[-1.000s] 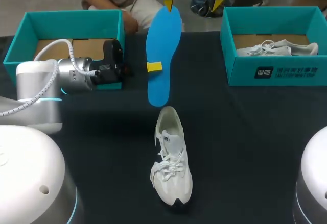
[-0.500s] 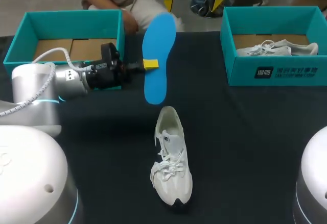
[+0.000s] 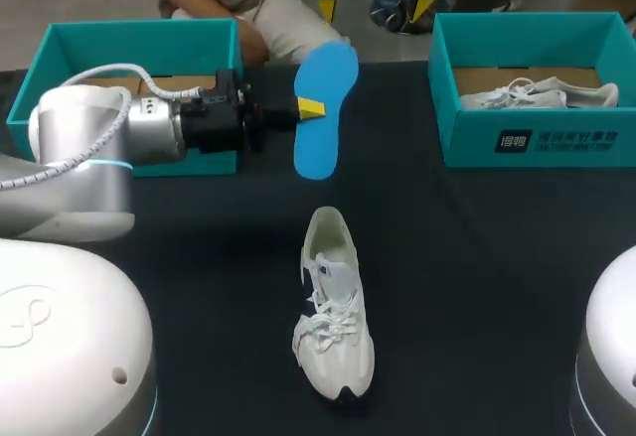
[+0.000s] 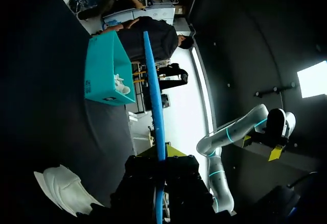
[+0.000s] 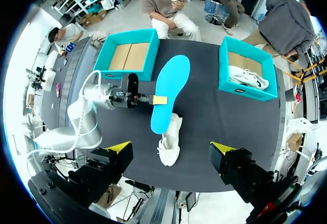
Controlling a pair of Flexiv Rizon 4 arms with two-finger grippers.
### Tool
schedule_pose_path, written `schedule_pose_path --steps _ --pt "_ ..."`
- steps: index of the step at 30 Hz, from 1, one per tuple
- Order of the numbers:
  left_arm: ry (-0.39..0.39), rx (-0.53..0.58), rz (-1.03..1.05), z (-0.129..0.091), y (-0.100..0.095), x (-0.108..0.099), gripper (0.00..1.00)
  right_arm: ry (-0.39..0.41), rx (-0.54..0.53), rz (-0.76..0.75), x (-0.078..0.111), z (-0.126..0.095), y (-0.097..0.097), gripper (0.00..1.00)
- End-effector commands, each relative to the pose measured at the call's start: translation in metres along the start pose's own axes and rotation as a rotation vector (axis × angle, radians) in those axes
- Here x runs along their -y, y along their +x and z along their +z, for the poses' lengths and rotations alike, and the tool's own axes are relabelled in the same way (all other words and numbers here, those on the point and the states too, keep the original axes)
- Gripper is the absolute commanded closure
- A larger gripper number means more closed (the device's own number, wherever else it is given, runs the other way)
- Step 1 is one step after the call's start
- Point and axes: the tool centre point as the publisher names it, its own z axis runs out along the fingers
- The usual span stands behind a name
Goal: Take the shoe out of the shoebox, open the shoe tongue, remove and reinsert the insole, then place the shoe into the shoebox
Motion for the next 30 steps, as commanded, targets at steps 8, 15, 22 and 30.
schedule_pose_path --steps 8,15,22,30 --pt "-0.044 0.000 -0.053 0.004 -0.014 0.013 1.00 0.001 0.001 0.001 -0.001 0.000 0.000 0.00" --pt "-0.039 -0.019 -0.066 0.005 -0.015 0.013 1.00 0.001 0.001 0.001 -0.001 0.000 0.000 0.00" --pt "-0.039 -0.019 -0.066 0.005 -0.015 0.013 1.00 -0.009 -0.006 -0.015 0.000 0.000 0.005 0.00" --pt "-0.039 -0.019 -0.066 0.005 -0.015 0.013 1.00 0.024 0.073 -0.039 -0.006 0.007 0.031 0.00"
